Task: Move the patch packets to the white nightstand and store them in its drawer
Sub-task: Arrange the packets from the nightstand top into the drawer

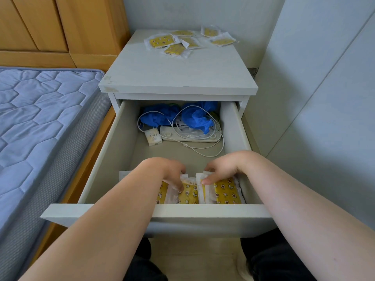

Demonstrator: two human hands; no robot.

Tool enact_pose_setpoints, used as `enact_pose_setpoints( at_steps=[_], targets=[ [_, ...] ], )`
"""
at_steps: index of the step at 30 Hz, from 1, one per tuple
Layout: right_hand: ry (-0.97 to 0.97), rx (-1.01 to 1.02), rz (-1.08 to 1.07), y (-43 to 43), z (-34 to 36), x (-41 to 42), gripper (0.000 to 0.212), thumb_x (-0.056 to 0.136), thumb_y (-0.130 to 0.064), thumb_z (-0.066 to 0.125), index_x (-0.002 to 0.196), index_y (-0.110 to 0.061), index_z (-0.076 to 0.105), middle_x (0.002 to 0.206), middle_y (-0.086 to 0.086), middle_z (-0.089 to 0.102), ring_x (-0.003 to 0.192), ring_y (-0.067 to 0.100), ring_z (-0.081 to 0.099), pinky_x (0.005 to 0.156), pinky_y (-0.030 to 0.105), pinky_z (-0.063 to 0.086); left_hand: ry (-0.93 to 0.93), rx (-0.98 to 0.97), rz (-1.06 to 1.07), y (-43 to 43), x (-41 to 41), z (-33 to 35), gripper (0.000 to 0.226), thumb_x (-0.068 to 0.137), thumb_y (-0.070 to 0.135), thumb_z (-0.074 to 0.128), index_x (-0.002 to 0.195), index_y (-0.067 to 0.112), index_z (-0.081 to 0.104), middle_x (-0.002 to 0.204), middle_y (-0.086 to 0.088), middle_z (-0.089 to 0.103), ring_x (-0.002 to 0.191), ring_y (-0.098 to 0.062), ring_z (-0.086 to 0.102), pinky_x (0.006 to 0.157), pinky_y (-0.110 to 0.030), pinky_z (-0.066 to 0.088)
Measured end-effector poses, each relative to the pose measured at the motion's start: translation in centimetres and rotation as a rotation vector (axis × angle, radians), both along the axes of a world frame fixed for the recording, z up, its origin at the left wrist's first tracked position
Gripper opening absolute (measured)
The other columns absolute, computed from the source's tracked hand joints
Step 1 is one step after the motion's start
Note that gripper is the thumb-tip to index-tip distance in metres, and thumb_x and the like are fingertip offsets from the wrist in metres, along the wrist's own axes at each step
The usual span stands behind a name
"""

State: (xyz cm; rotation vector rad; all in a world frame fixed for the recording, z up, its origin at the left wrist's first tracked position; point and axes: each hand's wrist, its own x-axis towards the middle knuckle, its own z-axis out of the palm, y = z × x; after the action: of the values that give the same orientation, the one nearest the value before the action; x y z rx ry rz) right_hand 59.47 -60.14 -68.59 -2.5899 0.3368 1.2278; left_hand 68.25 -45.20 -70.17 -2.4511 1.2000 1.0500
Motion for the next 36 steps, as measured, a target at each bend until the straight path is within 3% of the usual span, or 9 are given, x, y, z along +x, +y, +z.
enact_pose_setpoints(
  at_steps=[5,12,16,19,23,26,30,36],
  targets=[
    [-0.158,0.001,-0.092,0.1,0.1,0.3,0.058,0.094,-0.058,0.039,0.134,-0.017,0.051,0.127,0.005,0.059,0.109,0.024,0.059,0.096,0.041,0.049,0.012,-0.143,0.07,-0.5,0.3,0.0,0.057,0.09,0.038,0.061,0.142,0.026,0.041,0.139,0.001,0.049,0.124,-0.02,0.049,0.102,-0.035,0.04],
    [-0.128,0.079,-0.029,0.0,-0.1,0.1,0.041,0.085,-0.037,0.069,0.123,-0.025,0.06,0.13,-0.002,0.057,0.115,0.02,0.057,0.099,0.037,0.047,0.028,-0.156,0.065,-0.6,0.2,0.3,0.053,0.091,0.039,0.059,0.14,0.027,0.044,0.139,0.001,0.05,0.124,-0.02,0.05,0.103,-0.036,0.04],
    [-0.153,0.064,0.006,0.1,-0.8,0.2,0.039,0.077,-0.024,0.077,0.113,-0.025,0.063,0.125,-0.001,0.058,0.11,0.021,0.058,0.092,0.035,0.051,0.08,-0.073,0.014,-0.8,-0.3,0.1,0.07,0.09,0.042,0.06,0.15,0.027,0.025,0.151,0.002,0.037,0.134,-0.021,0.041,0.109,-0.039,0.036],
    [-0.158,0.008,0.018,0.1,-1.5,0.5,0.06,0.072,-0.029,0.081,0.124,-0.023,0.053,0.128,0.0,0.056,0.111,0.022,0.057,0.092,0.038,0.051,0.093,-0.05,-0.015,-1.0,-0.8,-0.2,0.074,0.089,0.045,0.06,0.15,0.029,0.021,0.151,0.002,0.036,0.134,-0.022,0.04,0.107,-0.039,0.036],
    [-0.122,-0.056,0.022,0.0,-1.7,0.6,0.089,0.068,-0.037,0.083,0.142,-0.022,0.036,0.138,0.001,0.051,0.118,0.026,0.055,0.095,0.042,0.05,0.092,-0.051,-0.044,-1.0,-0.9,-0.2,0.065,0.086,0.046,0.063,0.143,0.03,0.035,0.143,0.003,0.044,0.126,-0.021,0.046,0.101,-0.037,0.041],
    [-0.015,-0.147,0.109,0.4,-1.6,0.5,0.076,0.069,-0.049,0.078,0.133,-0.017,0.05,0.126,0.004,0.06,0.106,0.026,0.062,0.079,0.037,0.054,0.072,-0.096,-0.061,-1.1,-0.9,0.0,0.06,0.085,0.047,0.065,0.138,0.028,0.044,0.141,0.002,0.045,0.125,-0.021,0.046,0.098,-0.035,0.04],
    [0.088,-0.161,0.167,0.8,-1.7,0.4,0.078,0.072,-0.056,0.073,0.136,-0.02,0.045,0.13,0.003,0.056,0.112,0.026,0.059,0.084,0.034,0.05,0.068,-0.082,-0.049,-1.1,-1.3,-0.2,0.068,0.082,0.046,0.07,0.14,0.03,0.038,0.142,0.002,0.045,0.124,-0.022,0.047,0.091,-0.032,0.038],
    [0.051,-0.101,0.109,0.4,-0.9,0.0,0.078,0.072,-0.056,0.073,0.135,-0.02,0.045,0.126,0.002,0.06,0.107,0.024,0.062,0.084,0.033,0.051,0.089,-0.067,-0.041,-1.1,-1.3,-0.4,0.088,0.08,0.046,0.071,0.15,0.028,0.02,0.15,0.001,0.037,0.133,-0.023,0.04,0.106,-0.038,0.037]
  ],
)
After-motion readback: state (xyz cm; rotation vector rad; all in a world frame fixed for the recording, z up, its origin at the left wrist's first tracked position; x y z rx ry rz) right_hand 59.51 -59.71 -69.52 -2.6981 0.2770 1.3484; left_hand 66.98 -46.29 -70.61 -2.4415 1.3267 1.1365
